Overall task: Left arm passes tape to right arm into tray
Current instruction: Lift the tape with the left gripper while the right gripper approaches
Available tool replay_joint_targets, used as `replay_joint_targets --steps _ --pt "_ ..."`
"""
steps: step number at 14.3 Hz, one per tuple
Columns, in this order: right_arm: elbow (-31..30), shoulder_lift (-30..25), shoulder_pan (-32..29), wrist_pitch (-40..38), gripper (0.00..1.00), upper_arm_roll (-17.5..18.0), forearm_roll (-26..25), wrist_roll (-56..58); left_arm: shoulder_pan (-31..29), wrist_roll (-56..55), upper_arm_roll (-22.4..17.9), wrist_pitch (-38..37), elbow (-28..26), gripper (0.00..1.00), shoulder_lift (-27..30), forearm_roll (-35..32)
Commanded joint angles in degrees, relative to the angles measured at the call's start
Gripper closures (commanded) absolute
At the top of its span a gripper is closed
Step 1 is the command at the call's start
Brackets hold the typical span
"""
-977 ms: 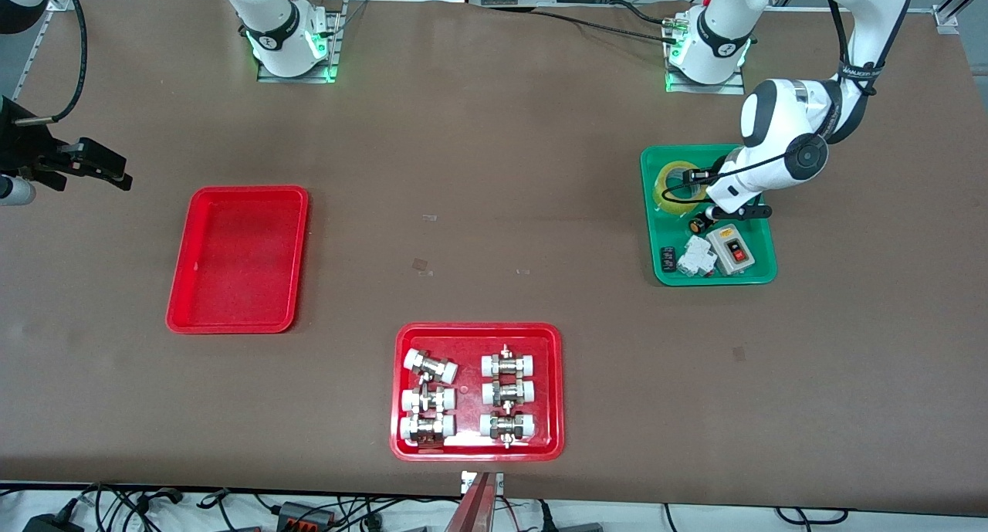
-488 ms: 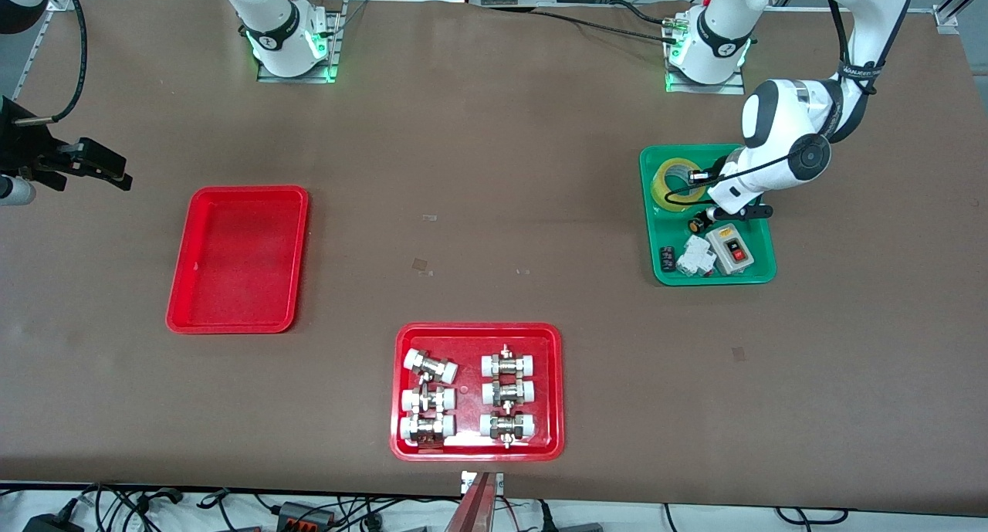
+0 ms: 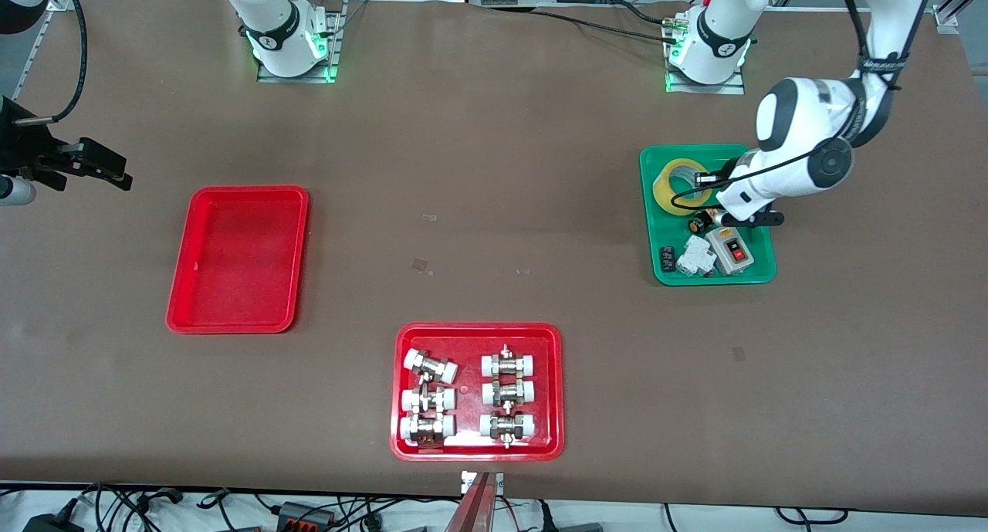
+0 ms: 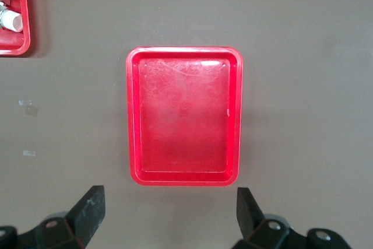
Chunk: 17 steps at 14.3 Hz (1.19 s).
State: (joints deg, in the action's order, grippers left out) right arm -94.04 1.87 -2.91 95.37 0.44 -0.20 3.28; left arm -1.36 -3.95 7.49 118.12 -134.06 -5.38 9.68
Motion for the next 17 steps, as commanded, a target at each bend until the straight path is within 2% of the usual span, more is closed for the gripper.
replay_joint_targets --steps 1,3,4,7,9,13,15,17 --pt "-0.35 -0.64 -0.44 -0.80 0.00 0.53 0.11 0.85 0.65 1.14 0.68 -11.65 9.48 0.98 2.31 1.30" --pt "-0.35 -0.46 -0.43 -2.91 0.00 0.53 0.98 0.68 2.06 -0.35 4.18 -18.86 17.57 0.98 1.61 3.83" --pt "-0.09 0.15 -0.43 -3.17 0.00 0.44 3.51 0.59 2.23 -1.93 5.42 -20.72 19.96 0.98 1.52 5.68" --pt "0.70 1.46 -0.61 -3.61 0.00 0.36 7.83 0.76 2.41 -2.99 9.90 -21.53 24.27 0.98 1.34 14.36" --pt "0.79 2.08 -0.44 -3.61 0.00 0.35 8.98 0.85 2.59 -5.70 13.67 -21.36 27.69 0.98 0.55 21.83" --pt "1.31 4.90 4.66 -6.16 0.00 0.27 8.11 0.15 2.67 -16.33 21.67 -18.74 37.53 0.98 -4.88 30.37" --pt "1.75 7.79 4.49 -6.86 0.00 0.44 9.16 1.46 2.76 -21.52 25.80 -11.99 39.05 0.98 -6.74 30.83" --pt "2.19 7.71 6.06 -7.21 0.00 0.53 11.17 1.91 2.67 -22.07 27.22 -10.02 39.23 0.98 -7.63 31.88"
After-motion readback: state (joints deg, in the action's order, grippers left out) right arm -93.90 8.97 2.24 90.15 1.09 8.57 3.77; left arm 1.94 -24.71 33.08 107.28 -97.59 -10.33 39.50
